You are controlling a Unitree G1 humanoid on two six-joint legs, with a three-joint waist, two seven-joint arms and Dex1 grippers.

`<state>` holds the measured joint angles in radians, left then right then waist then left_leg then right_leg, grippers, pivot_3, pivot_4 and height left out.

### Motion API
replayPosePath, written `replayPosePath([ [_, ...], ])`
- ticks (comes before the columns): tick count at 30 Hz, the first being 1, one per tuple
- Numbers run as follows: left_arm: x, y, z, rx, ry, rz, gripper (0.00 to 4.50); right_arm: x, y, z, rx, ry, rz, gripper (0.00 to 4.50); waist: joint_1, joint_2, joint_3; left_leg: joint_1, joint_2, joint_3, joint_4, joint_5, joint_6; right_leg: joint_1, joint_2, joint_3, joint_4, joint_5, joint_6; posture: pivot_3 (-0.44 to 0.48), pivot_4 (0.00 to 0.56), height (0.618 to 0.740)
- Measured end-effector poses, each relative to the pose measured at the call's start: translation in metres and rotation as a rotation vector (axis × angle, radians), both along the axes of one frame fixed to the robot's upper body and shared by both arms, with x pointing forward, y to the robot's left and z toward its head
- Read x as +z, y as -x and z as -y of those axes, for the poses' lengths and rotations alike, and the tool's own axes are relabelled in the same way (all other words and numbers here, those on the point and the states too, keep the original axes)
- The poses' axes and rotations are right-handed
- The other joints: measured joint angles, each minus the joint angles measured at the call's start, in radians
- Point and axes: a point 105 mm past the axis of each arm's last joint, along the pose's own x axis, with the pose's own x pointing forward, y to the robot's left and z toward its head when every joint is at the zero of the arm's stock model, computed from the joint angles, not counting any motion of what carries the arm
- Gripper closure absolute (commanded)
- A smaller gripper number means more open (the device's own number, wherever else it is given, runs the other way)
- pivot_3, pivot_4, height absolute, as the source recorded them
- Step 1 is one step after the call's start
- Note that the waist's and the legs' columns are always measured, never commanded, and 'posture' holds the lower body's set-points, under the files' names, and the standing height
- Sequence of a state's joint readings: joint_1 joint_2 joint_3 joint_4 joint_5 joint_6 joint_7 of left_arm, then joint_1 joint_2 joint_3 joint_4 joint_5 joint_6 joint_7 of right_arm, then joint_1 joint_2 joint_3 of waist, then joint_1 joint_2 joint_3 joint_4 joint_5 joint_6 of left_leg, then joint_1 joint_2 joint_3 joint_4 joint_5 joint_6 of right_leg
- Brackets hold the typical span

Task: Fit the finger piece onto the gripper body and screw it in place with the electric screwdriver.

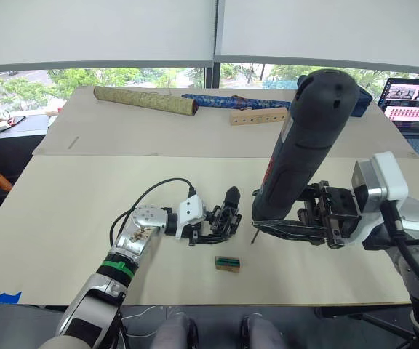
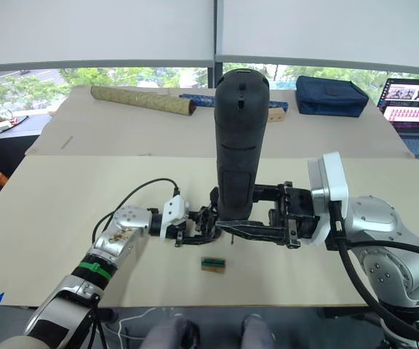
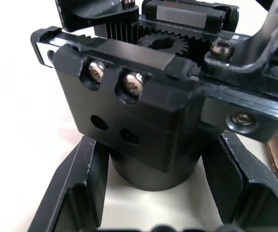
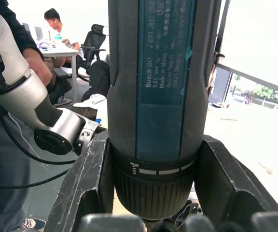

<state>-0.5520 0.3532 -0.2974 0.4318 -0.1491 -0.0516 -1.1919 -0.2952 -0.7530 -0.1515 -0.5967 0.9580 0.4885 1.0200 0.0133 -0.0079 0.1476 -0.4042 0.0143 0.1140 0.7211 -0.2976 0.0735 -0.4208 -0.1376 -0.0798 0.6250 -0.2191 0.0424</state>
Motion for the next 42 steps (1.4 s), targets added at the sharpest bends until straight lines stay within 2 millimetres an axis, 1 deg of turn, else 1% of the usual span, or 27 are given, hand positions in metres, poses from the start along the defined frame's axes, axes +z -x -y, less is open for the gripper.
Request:
replayPosePath([
  [1,0.0,0.0,0.0,0.01,0.002,0.003,1.09,0.0,0.0,0.0,-0.001,0.0,0.0,2.6,0.0,0.0,0.0,0.0,0.0,0.0,0.0,0.0,0.0,0.0,0.0,0.0,0.0,0.0,0.0,0.0,0.15,0.74],
  [2,-0.002,-0.001,-0.001,0.03,-0.002,0.005,0.76,0.0,0.0,0.0,-0.002,-0.001,0.001,2.6,0.0,0.0,0.0,0.0,0.0,0.0,0.0,0.0,0.0,0.0,0.0,0.0,0.0,0.0,0.0,0.0,0.15,0.74],
  [3,-0.002,-0.001,-0.002,0.049,0.005,0.008,0.27,0.0,0.0,0.001,-0.006,-0.002,0.002,2.6,0.0,0.0,0.0,0.0,0.0,0.0,0.0,0.0,0.0,0.0,0.0,0.0,0.0,0.0,0.0,0.0,0.15,0.74],
  [4,-0.002,-0.001,-0.003,0.063,0.011,0.01,0.03,0.0,0.0,0.002,-0.008,-0.002,0.002,2.6,0.0,0.0,0.0,0.0,0.0,0.0,0.0,0.0,0.0,0.0,0.0,0.0,0.0,0.0,0.0,0.0,0.15,0.74],
  [8,-0.001,0.004,-0.011,0.109,0.036,0.011,0.03,-0.002,0.0,0.003,-0.017,-0.003,-0.01,2.6,-0.005,0.0,0.0,0.0,0.001,0.0,-0.001,0.0,0.0,-0.001,0.0,0.0,0.0,0.0,0.0,0.0,0.15,0.74],
  [14,-0.003,0.019,-0.023,0.177,0.064,-0.005,0.03,-0.003,0.0,0.004,-0.02,-0.003,-0.015,2.6,-0.003,0.0,0.0,0.0,0.001,0.0,-0.001,0.0,0.0,-0.001,0.0,0.001,0.0,0.0,0.0,0.0,0.15,0.74],
  [19,-0.005,0.028,-0.02,0.216,0.071,-0.007,0.03,-0.003,0.0,0.004,-0.021,-0.003,-0.014,2.6,0.003,0.0,0.0,0.0,0.0,0.0,0.0,0.0,0.0,0.0,-0.001,0.001,0.0,0.0,0.0,0.0,0.15,0.74],
  [28,-0.004,0.025,-0.001,0.231,0.08,-0.014,0.03,-0.001,-0.001,0.003,-0.02,0.003,0.004,2.6,0.005,0.0,0.0,0.0,0.0,0.0,0.0,-0.001,0.001,0.0,-0.001,0.001,0.0,0.0,0.0,0.0,0.15,0.74],
  [35,-0.004,0.022,0.003,0.259,0.082,-0.015,0.03,0.002,-0.001,0.001,-0.015,0.0,0.016,2.6,0.005,0.0,0.0,0.0,0.0,0.0,0.0,-0.001,0.001,0.0,-0.001,0.001,0.0,0.0,0.0,0.0,0.15,0.74],
  [38,-0.005,0.02,0.003,0.267,0.071,-0.005,0.85,0.008,-0.002,-0.001,-0.011,-0.009,0.039,2.6,0.004,0.0,0.0,0.0,0.0,0.0,0.0,-0.001,0.001,0.0,-0.001,0.001,0.001,0.001,0.0,0.0,0.15,0.74],
  [40,-0.005,0.018,0.002,0.277,0.071,-0.003,1.81,0.014,-0.003,-0.004,-0.008,-0.015,0.063,2.6,0.004,0.0,0.0,0.001,0.0,-0.001,0.0,-0.001,0.001,0.0,-0.001,0.001,0.001,0.001,0.0,0.0,0.15,0.74],
  [41,-0.005,0.017,0.002,0.279,0.07,-0.001,2.2,0.016,-0.003,-0.006,0.0,-0.016,0.073,2.6,0.004,0.0,0.0,0.001,0.0,-0.001,0.0,0.0,0.001,0.0,-0.001,0.001,0.001,0.001,0.0,0.0,0.15,0.74],
  [42,-0.005,0.017,0.002,0.279,0.07,-0.001,2.23,0.019,-0.002,-0.008,0.01,-0.018,0.077,2.6,0.005,0.0,0.0,0.001,0.0,-0.001,0.0,0.0,0.001,0.0,-0.001,0.001,0.001,0.001,0.0,0.0,0.15,0.74],
])
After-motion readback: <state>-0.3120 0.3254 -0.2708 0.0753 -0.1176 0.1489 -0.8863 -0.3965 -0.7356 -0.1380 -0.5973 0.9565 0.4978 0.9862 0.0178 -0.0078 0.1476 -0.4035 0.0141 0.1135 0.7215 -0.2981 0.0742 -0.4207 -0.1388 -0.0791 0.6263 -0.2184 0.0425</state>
